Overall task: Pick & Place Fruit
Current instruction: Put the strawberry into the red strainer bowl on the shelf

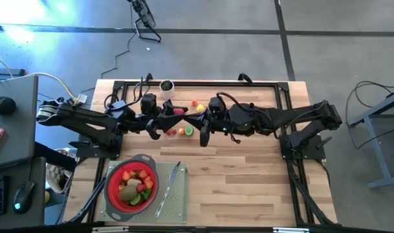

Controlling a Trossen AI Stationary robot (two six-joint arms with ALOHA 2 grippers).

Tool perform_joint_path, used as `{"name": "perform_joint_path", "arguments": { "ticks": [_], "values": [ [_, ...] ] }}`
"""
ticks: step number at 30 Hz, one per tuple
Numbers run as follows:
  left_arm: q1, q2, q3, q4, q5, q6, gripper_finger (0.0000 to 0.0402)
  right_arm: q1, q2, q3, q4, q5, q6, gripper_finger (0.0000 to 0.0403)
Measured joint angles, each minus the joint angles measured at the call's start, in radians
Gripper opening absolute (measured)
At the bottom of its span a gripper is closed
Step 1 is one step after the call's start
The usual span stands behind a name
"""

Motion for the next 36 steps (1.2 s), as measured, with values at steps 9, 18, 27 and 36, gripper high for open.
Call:
{"name": "perform_joint_path", "arguments": {
  "ticks": [9, 18, 27, 36],
  "values": [
    [0.000, 0.000, 0.000, -0.007, 0.001, 0.000, 0.0207, -0.009, 0.000, 0.000, 0.007, 0.002, -0.006, 0.0003],
    [0.000, 0.000, 0.000, -0.020, 0.001, 0.000, 0.0169, -0.014, 0.000, 0.000, 0.007, 0.002, -0.010, 0.0003],
    [0.000, 0.000, 0.000, -0.021, 0.000, 0.000, 0.0124, -0.014, -0.001, 0.000, 0.008, -0.006, -0.010, 0.0003],
    [0.000, 0.000, 0.000, -0.019, 0.006, 0.000, 0.0132, -0.014, -0.002, 0.000, 0.007, -0.042, -0.059, 0.0003]
  ]
}}
